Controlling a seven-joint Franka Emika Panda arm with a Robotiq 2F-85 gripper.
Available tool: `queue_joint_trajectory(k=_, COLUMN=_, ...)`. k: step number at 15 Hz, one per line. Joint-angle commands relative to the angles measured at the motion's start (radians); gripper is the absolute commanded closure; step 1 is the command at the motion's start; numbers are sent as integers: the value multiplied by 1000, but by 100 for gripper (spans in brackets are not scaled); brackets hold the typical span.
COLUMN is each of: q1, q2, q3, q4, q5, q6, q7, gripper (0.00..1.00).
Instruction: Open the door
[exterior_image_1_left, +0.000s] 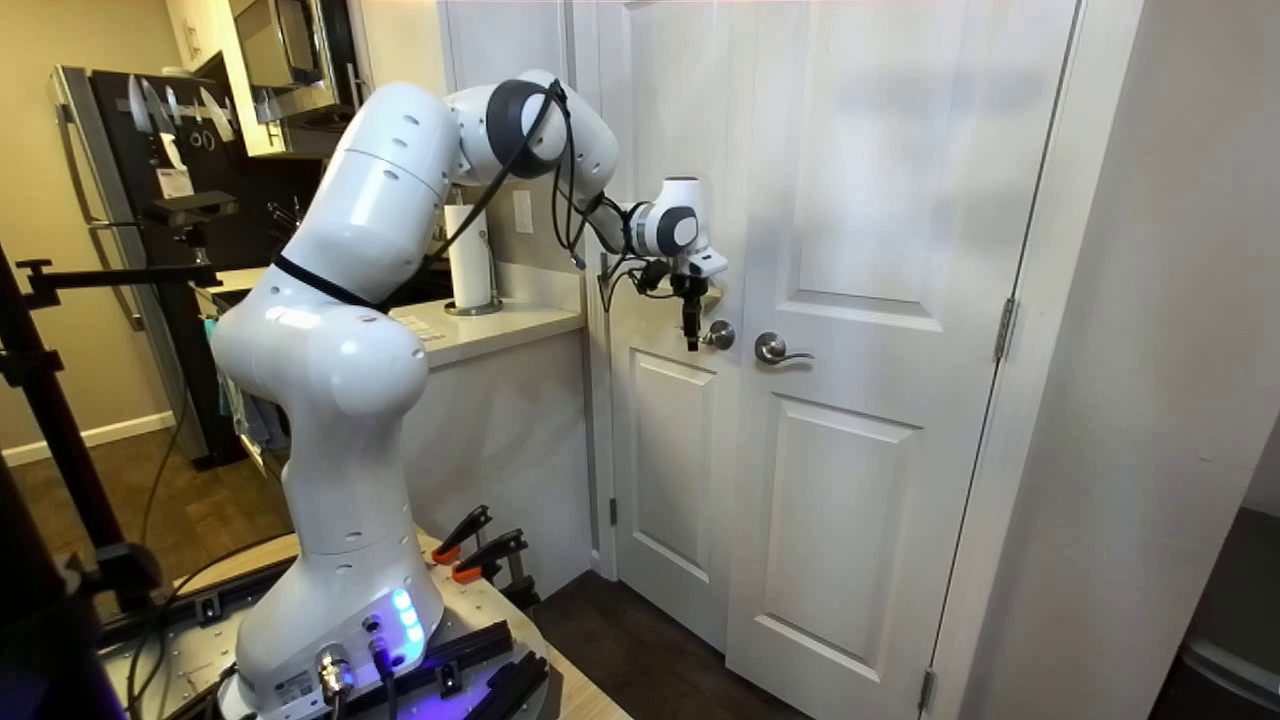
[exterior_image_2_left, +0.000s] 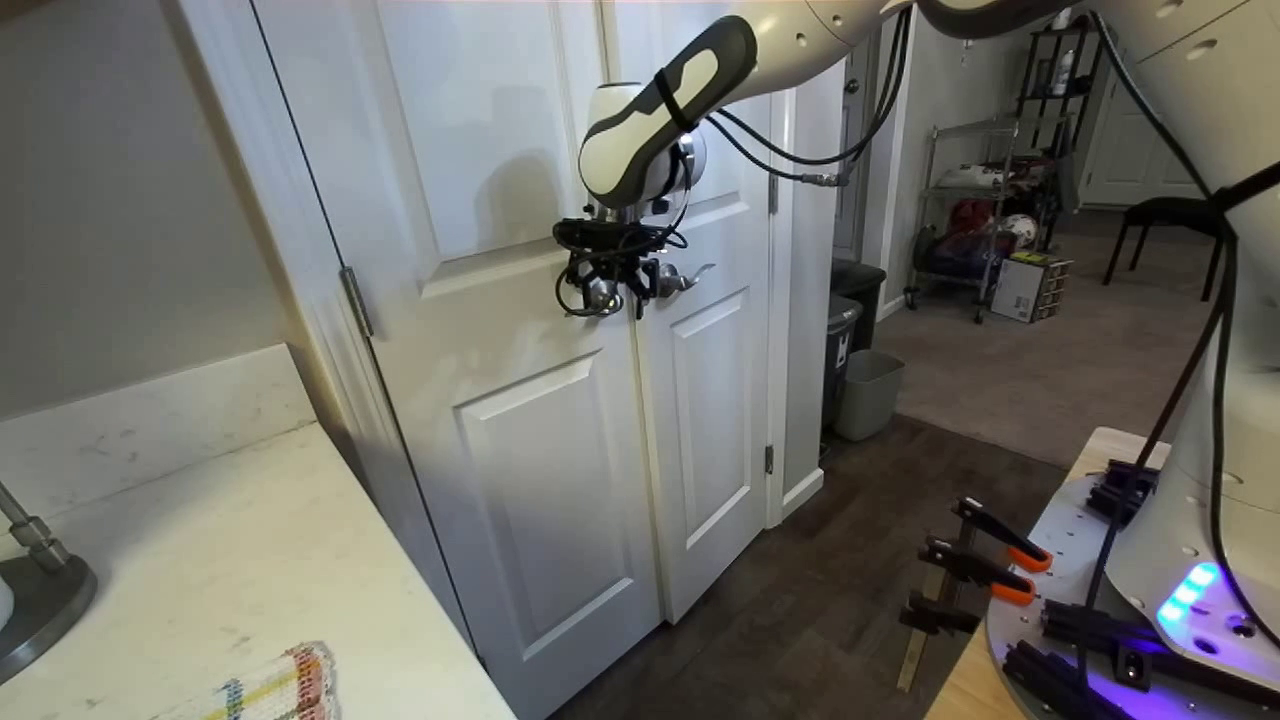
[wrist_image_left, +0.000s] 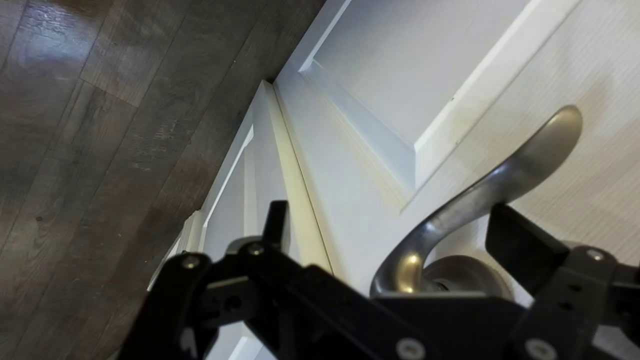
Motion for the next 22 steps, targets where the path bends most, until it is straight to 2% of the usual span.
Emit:
queue_joint_trajectory(k=1, q1=2, q2=-13, q3=7, q4=-46, q5=-7, q6=34, q7=43, gripper=0)
queue_joint_trajectory(k=8, q1=12, q2=-3, q3=-8, q4=-57, q5=-23, q6=140, q7=105, gripper=0)
queue_joint_trajectory(k=13, q1=9, q2=5, q3=-6, q4=-54, q5=-17, q6=69, q7=106, gripper=0)
queue_joint_trajectory(k=22, q1=14, q2=-11, q3=-15, q4=-63, q5=-30, q6=24, q7=157, gripper=0)
